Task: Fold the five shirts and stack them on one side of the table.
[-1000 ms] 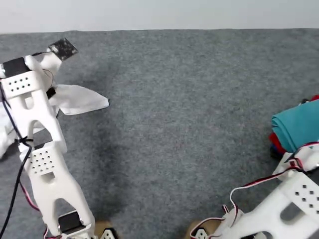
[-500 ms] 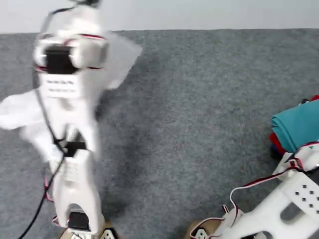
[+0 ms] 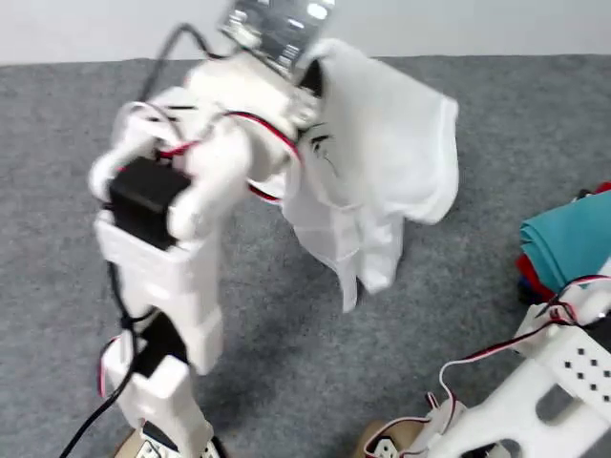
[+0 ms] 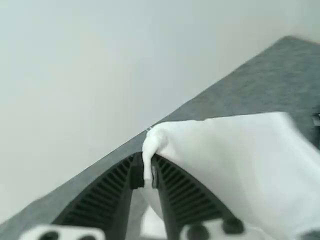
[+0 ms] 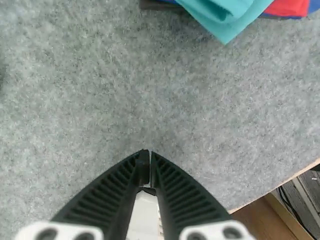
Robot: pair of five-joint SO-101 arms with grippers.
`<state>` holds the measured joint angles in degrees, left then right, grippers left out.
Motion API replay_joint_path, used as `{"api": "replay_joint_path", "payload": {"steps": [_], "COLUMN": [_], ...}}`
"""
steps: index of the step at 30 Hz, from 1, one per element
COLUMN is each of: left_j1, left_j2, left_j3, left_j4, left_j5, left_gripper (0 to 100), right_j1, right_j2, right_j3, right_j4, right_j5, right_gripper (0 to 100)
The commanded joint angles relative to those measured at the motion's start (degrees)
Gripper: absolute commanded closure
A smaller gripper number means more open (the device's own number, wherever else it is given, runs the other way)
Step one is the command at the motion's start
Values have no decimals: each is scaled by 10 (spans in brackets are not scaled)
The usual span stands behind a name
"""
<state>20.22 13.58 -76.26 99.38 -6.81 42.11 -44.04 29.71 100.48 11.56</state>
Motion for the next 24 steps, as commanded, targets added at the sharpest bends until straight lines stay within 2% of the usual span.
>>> {"api": "replay_joint_path", "payload": {"steps": [1, 9, 13, 18, 24], "left_j1": [-87, -268, -351, -441, -514], "left_j2": [-59, -93, -93, -93, -93], "left_j3": [109, 455, 596, 717, 803], "left_j4": [13, 9, -45, -121, -171], "left_j5": [-27, -140, -168, -191, -226], "left_gripper": [998, 997, 997, 997, 997], "right_j1": [-40, -240, -321, -400, -487], "right_j2": [-15, -10, -9, 0, 100], "right_j3": [-4, -5, -5, -5, -18], "right_j4": [15, 0, -49, -100, -64], "right_j5": [7, 2, 2, 2, 7], "right_gripper": [984, 987, 987, 987, 983]}}
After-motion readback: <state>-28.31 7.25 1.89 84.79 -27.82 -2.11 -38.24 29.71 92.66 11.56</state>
